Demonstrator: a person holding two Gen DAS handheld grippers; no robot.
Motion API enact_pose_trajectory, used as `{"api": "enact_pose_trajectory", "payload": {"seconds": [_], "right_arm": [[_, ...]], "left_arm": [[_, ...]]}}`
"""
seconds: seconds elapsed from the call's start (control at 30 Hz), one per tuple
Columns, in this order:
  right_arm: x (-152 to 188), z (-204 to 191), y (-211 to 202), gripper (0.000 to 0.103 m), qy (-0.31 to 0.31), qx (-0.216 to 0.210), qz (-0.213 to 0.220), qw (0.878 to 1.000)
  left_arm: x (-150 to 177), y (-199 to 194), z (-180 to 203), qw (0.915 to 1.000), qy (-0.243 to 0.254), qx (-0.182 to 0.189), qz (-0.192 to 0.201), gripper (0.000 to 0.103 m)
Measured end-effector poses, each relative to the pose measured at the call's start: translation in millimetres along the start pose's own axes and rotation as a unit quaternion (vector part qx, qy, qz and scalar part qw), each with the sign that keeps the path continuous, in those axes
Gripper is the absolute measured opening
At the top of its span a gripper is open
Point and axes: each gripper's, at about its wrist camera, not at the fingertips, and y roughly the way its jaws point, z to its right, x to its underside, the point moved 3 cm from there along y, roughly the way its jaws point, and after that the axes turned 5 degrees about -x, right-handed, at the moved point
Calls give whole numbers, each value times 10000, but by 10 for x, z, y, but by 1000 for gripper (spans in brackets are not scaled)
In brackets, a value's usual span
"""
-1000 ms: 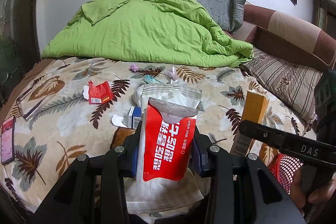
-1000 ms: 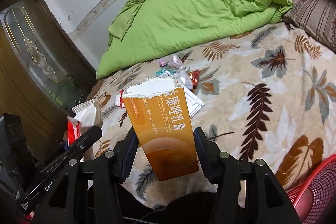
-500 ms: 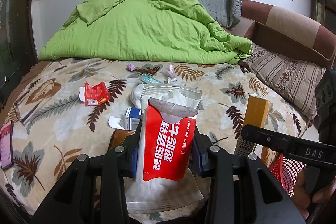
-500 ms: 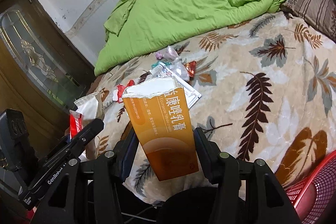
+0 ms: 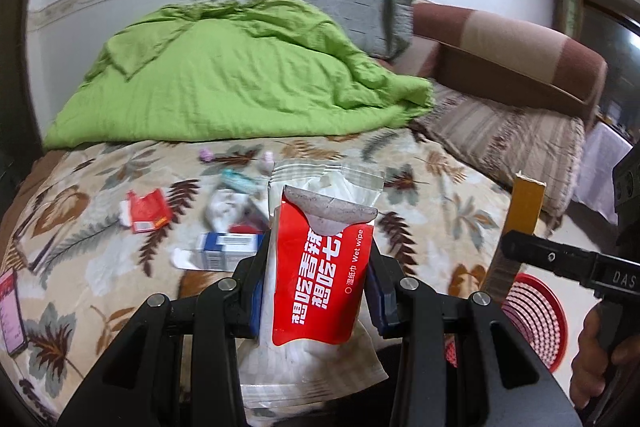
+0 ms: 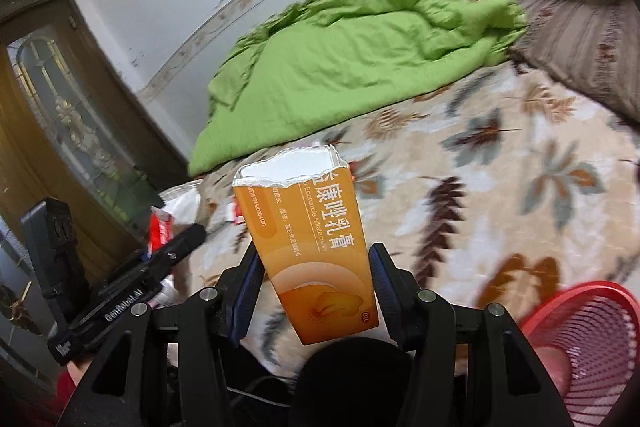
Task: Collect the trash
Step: 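Lift both held items and carry them toward the red wastebasket, then open both tools over the red wastebasket to drop the items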
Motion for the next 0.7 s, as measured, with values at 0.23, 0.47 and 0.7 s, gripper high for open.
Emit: {"api": "enact_pose_trajectory", "payload": {"seconds": [0.23, 0.47, 0.7], "right_arm": [[262, 745, -614, 58, 673, 913, 128, 9935], [642, 1475, -1130, 58, 1576, 1623, 124, 9740], [777, 1742, -1289, 60, 1861, 1922, 74, 9635]], "left_arm": [[107, 159, 731, 9918, 568, 1057, -438, 38], [310, 384, 1795, 9517, 1281, 2466, -1307, 38], [604, 721, 2383, 9224, 1560, 2883, -2042, 45]]}}
